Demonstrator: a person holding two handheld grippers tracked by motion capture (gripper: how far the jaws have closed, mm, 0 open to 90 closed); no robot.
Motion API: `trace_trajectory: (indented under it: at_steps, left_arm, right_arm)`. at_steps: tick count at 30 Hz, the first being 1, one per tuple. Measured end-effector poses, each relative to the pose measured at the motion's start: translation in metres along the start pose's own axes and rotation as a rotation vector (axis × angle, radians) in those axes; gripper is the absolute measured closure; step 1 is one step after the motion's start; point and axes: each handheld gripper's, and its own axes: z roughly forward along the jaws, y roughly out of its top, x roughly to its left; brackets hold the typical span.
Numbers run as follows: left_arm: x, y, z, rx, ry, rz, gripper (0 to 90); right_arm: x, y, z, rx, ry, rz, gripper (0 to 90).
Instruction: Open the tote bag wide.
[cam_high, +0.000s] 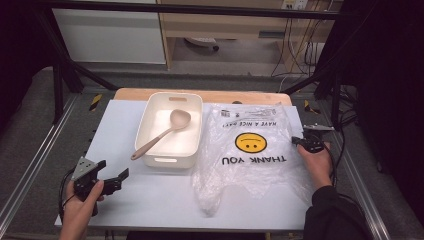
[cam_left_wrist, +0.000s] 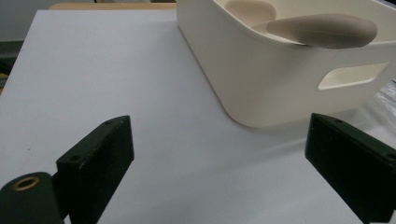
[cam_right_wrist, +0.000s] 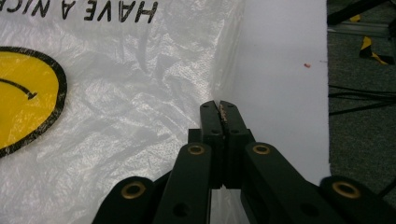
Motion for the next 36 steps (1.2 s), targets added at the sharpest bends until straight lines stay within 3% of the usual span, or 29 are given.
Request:
trace_trajectory:
  at_steps: [9,13,16,22,26,33,36]
  left_arm:
    - [-0.001,0.000,0.002,0.005,-0.002,0.003,7.8]
    - [-0.001,0.000,0.002,0.007,-0.003,0.003,7.8]
    - [0.000,0.000,0.002,0.008,-0.004,0.003,7.8]
    - [-0.001,0.000,0.001,0.002,-0.003,0.002,7.8]
    - [-0.001,0.000,0.001,0.002,-0.001,0.000,7.8]
    - [-0.001,0.000,0.000,-0.002,0.006,0.002,7.8]
    - [-0.001,0.001,-0.002,-0.008,0.002,-0.002,7.7]
  right_arm:
    - [-0.012,0.005,0.011,-0.043,-0.066,0.136,90.0]
    - [-0.013,0.009,0.012,-0.050,-0.087,0.138,90.0]
    - [-0.012,0.008,0.010,-0.042,-0.074,0.128,89.0]
    - [-0.004,0.006,-0.003,-0.068,-0.067,0.115,55.4]
    - [0.009,0.002,-0.021,-0.093,-0.080,0.073,35.9]
    - [0.042,-0.005,-0.056,-0.145,-0.077,-0.027,19.4]
    - [0.060,-0.010,-0.070,-0.162,-0.046,-0.057,16.3]
